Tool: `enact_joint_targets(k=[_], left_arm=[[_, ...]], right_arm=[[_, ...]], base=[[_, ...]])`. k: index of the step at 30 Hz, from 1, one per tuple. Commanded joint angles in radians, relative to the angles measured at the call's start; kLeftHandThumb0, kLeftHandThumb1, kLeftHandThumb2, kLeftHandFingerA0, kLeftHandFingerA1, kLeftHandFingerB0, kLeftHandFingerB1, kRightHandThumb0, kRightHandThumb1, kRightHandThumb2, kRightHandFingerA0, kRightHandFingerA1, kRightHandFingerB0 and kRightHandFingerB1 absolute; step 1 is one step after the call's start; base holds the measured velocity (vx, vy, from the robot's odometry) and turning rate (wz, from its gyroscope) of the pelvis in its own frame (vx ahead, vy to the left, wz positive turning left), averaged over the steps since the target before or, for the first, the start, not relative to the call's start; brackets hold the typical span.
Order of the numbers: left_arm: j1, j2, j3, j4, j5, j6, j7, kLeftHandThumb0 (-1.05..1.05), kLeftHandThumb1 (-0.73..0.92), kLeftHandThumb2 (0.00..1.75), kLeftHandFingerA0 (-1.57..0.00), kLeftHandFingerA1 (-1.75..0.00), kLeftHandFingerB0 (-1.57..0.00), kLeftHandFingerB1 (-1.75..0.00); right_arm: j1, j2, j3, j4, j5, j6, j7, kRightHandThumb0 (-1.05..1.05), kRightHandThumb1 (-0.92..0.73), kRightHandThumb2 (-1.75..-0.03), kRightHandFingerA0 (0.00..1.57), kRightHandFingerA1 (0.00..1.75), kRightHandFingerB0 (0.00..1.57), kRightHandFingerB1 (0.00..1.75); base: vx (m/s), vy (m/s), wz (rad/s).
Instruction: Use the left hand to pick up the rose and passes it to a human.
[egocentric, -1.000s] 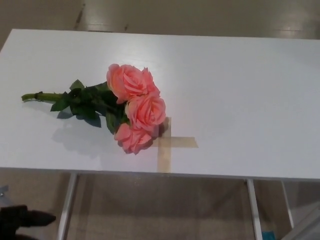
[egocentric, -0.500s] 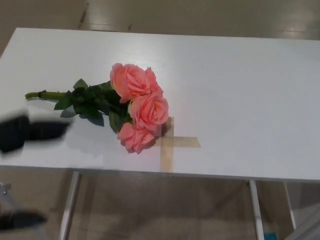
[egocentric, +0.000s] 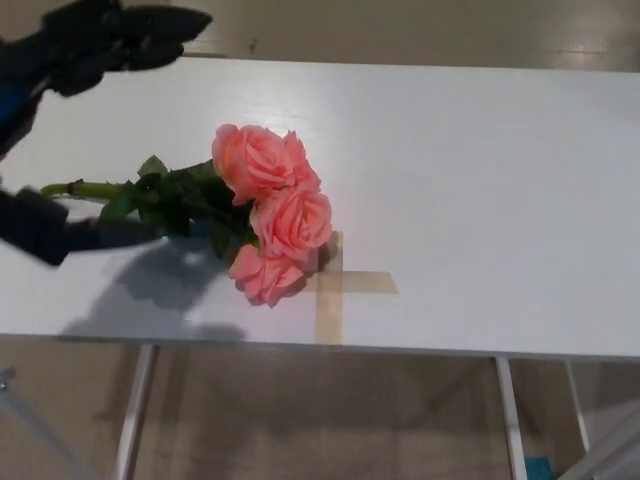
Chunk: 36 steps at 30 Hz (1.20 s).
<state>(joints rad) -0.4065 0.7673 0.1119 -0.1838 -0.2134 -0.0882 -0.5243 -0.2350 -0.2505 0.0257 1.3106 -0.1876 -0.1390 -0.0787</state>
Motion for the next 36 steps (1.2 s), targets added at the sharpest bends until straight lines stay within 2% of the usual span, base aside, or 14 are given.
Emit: enact_joint_targets(k=[1, 5, 6, 8, 10, 11, 13, 14, 19, 20, 30, 31, 32, 36], left_arm=[[-0.186, -0.012, -0.179, 0.252, 0.315, 0.059, 0.074, -0.33, 0.17, 0.81, 0.0, -0.49, 0.0, -0.46], [-0.257, -0.03, -0.249, 0.376, 0.375, 0.069, 0.096, -0.34, 0.17, 0.81, 0.0, -0.49, 0.0, -0.46], [-0.272, -0.035, -0.267, 0.397, 0.391, 0.076, 0.104, -0.69, 0.41, 0.73, -0.07, -0.3, -0.12, -0.36], [-0.296, -0.044, -0.302, 0.441, 0.422, 0.089, 0.113, -0.68, 0.41, 0.73, -0.07, -0.28, -0.11, -0.36], [-0.312, -0.048, -0.329, 0.472, 0.439, 0.111, 0.114, -0.66, 0.46, 0.55, -0.08, -0.26, -0.15, -0.28], [-0.316, -0.049, -0.334, 0.479, 0.441, 0.115, 0.115, -0.67, 0.4, 0.71, -0.08, -0.26, -0.1, -0.34], [-0.327, -0.055, -0.351, 0.506, 0.451, 0.127, 0.117, -0.66, 0.39, 0.71, -0.07, -0.26, -0.09, -0.34], [-0.334, -0.063, -0.371, 0.534, 0.47, 0.133, 0.122, -0.63, 0.44, 0.55, -0.08, -0.24, -0.14, -0.27], [-0.359, -0.086, -0.418, 0.589, 0.515, 0.153, 0.143, -0.59, 0.43, 0.55, -0.08, -0.24, -0.14, -0.27], [-0.366, -0.094, -0.427, 0.609, 0.523, 0.158, 0.148, -0.53, 0.36, 0.76, 0.0, -0.29, -0.11, -0.4], [-0.422, -0.154, -0.448, 0.741, 0.569, 0.16, 0.163, -0.53, 0.36, 0.74, -0.01, -0.28, -0.11, -0.39], [-0.433, -0.175, -0.46, 0.755, 0.583, 0.176, 0.167, -0.6, 0.4, 0.59, -0.08, -0.22, -0.12, -0.29], [-0.432, -0.184, -0.467, 0.756, 0.595, 0.179, 0.168, -0.52, 0.35, 0.74, -0.01, -0.29, -0.09, -0.38], [-0.431, -0.195, -0.487, 0.769, 0.63, 0.165, 0.175, -0.55, 0.37, 0.73, -0.04, -0.25, -0.07, -0.35]], right_arm=[[0.006, -0.009, 0.002, 0.01, -0.007, 0.0, 0.008, -0.3, -0.7, -0.61, 0.68, 0.44, 0.5, 0.38], [0.005, -0.008, 0.0, 0.008, -0.005, -0.003, 0.009, -0.3, -0.7, -0.61, 0.67, 0.43, 0.5, 0.38], [0.005, -0.009, -0.001, 0.008, -0.004, -0.004, 0.009, -0.3, -0.7, -0.61, 0.66, 0.43, 0.5, 0.38], [0.003, -0.009, 0.001, 0.008, -0.007, -0.002, 0.008, -0.31, -0.7, -0.61, 0.65, 0.43, 0.5, 0.38], [0.001, -0.01, 0.001, 0.008, -0.006, -0.001, 0.009, -0.31, -0.7, -0.61, 0.65, 0.43, 0.5, 0.38], [0.001, -0.01, 0.0, 0.008, -0.005, 0.0, 0.009, -0.31, -0.7, -0.61, 0.65, 0.43, 0.5, 0.38], [0.002, -0.009, -0.001, 0.008, -0.004, -0.002, 0.01, -0.31, -0.7, -0.61, 0.64, 0.43, 0.49, 0.38], [0.002, -0.009, -0.002, 0.008, -0.003, -0.004, 0.01, -0.31, -0.7, -0.61, 0.64, 0.43, 0.49, 0.38], [-0.001, -0.008, -0.004, 0.006, -0.001, -0.004, 0.01, -0.31, -0.7, -0.61, 0.65, 0.43, 0.49, 0.38], [-0.001, -0.008, -0.005, 0.007, 0.0, -0.003, 0.01, -0.31, -0.7, -0.61, 0.65, 0.43, 0.49, 0.38], [-0.005, -0.007, -0.003, 0.007, -0.004, -0.002, 0.011, -0.31, -0.7, -0.61, 0.69, 0.44, 0.5, 0.38], [-0.007, -0.008, -0.004, 0.006, -0.002, -0.002, 0.013, -0.31, -0.7, -0.61, 0.68, 0.44, 0.5, 0.38], [-0.007, -0.008, -0.003, 0.006, -0.003, -0.002, 0.013, -0.31, -0.7, -0.61, 0.69, 0.44, 0.5, 0.38], [-0.008, -0.006, -0.003, 0.005, -0.004, 0.0, 0.012, -0.31, -0.7, -0.61, 0.69, 0.44, 0.5, 0.38]], base=[[0.0, 0.0, 0.0], [0.0, 0.0, 0.0], [0.0, 0.0, 0.0], [0.0, 0.0, 0.0], [0.0, 0.0, 0.0], [0.0, 0.0, 0.0], [0.0, 0.0, 0.0], [0.0, 0.0, 0.0], [0.0, 0.0, 0.0], [0.0, 0.0, 0.0], [0.0, 0.0, 0.0], [0.0, 0.0, 0.0], [0.0, 0.0, 0.0], [0.0, 0.0, 0.0]])
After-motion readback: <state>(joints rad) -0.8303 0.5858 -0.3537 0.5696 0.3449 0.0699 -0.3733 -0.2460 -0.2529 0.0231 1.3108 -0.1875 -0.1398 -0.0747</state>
